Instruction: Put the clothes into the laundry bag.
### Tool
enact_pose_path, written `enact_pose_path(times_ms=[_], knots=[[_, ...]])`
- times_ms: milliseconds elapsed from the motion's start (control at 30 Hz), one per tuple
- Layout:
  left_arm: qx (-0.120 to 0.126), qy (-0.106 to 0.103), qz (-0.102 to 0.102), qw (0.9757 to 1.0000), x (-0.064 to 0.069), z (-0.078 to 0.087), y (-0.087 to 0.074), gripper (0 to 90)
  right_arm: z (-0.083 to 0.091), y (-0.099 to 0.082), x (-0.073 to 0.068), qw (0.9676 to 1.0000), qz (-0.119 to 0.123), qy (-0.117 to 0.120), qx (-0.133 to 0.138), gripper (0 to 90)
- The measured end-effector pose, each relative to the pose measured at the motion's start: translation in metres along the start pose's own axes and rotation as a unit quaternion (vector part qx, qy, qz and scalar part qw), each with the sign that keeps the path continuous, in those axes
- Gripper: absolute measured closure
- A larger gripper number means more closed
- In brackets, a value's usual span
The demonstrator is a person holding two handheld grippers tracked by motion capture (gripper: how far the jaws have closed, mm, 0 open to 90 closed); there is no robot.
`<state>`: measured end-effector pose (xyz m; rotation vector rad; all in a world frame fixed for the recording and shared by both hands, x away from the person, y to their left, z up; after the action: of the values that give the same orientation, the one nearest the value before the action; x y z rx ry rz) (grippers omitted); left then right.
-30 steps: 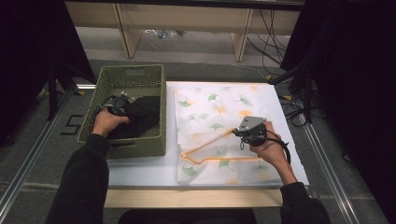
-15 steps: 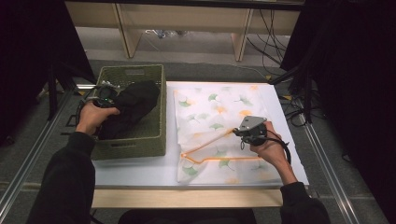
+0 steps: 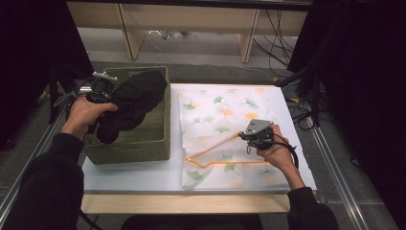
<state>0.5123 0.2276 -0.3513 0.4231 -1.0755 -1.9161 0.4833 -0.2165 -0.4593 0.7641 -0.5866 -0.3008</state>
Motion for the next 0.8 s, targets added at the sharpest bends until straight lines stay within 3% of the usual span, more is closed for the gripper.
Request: enact_pose_path(times_ms=[67,133,267,300,400,567,700,767,800], knots=[[0.003,-0.005,-0.004,1.0000,0.007,0.006,0.003,68.2,0.001,-0.001,-0.003,0.9996,-0.026,-0.001,-0.009,90.0],[0.007,-0.005,-0.019,0.9998,0.013,0.010,0.005,68.2,0.001,-0.001,-0.002,0.9998,-0.020,-0.002,-0.006,90.0],[0.016,-0.020,-0.026,0.9993,0.028,0.018,0.008,68.3,0.001,0.000,-0.004,0.9997,-0.025,-0.001,-0.008,90.0],[0.020,-0.027,-0.034,0.9989,0.036,0.021,0.010,68.3,0.001,0.000,-0.002,0.9999,-0.015,-0.001,-0.004,90.0],[0.029,-0.053,-0.044,0.9972,0.057,0.029,0.013,68.4,0.002,0.003,0.001,0.9998,-0.022,-0.003,0.000,90.0],[0.028,-0.102,-0.073,0.9917,0.097,0.045,0.015,68.3,0.003,0.014,0.005,0.9996,-0.025,-0.013,0.007,90.0],[0.030,-0.131,-0.074,0.9882,0.123,0.056,0.015,68.3,0.001,0.017,0.006,0.9998,-0.015,-0.012,0.010,90.0],[0.031,-0.142,-0.078,0.9863,0.133,0.059,0.014,68.3,0.002,0.016,0.004,0.9995,-0.026,-0.014,0.006,90.0],[0.033,-0.149,-0.079,0.9852,0.139,0.060,0.013,68.3,0.001,0.017,0.006,0.9998,-0.013,-0.012,0.012,90.0]])
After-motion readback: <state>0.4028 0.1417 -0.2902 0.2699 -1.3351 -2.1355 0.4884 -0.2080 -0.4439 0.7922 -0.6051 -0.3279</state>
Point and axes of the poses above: each handheld gripper's, and its own axes: z roughly backward along the jaws, y roughly out of its top, x roughly to its right, the point moved 5 cm from there along -z, roughly forward along the jaws, and after that the axes turned 8 degrees about x, right-handed, at the moved point
